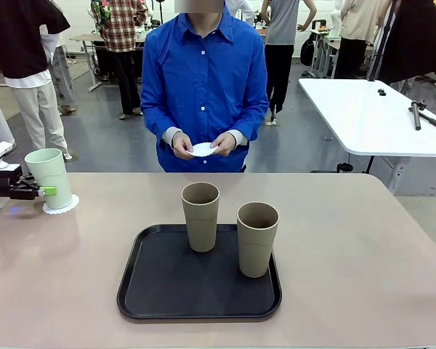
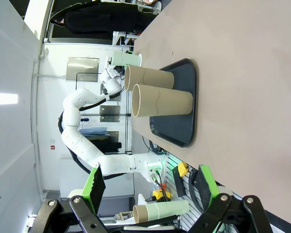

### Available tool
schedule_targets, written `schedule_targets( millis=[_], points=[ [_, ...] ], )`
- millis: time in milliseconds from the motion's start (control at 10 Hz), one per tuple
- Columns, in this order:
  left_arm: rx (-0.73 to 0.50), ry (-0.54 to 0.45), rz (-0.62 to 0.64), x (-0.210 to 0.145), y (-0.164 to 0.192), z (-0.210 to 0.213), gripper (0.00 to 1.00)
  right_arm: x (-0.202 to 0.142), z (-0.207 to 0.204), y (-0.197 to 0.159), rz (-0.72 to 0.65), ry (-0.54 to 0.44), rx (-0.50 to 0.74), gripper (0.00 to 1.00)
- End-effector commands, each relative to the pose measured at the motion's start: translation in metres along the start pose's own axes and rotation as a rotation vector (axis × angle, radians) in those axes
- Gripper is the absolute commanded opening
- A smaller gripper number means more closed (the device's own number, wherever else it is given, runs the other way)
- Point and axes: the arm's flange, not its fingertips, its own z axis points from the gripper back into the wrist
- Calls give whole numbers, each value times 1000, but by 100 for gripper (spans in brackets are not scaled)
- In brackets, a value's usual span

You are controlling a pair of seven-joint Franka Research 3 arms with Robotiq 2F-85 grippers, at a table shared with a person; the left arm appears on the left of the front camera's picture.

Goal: Place coasters on the table and set cups on them.
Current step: Pick up one Reusable plastic cup and place it on a coaster set by the human.

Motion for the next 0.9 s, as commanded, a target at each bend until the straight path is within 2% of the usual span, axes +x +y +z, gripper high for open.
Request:
schedule_targets(
  millis=[0, 400, 800],
  points=[
    [-27, 16, 22, 4, 4, 5, 100, 0, 0, 1, 9, -2, 11, 100],
    [-90, 60, 28, -1, 1, 6, 100, 0, 0, 1, 9, -2, 11, 100],
    [-106, 58, 37, -2, 5, 16, 100, 0, 0, 1, 9, -2, 11, 100]
  ],
)
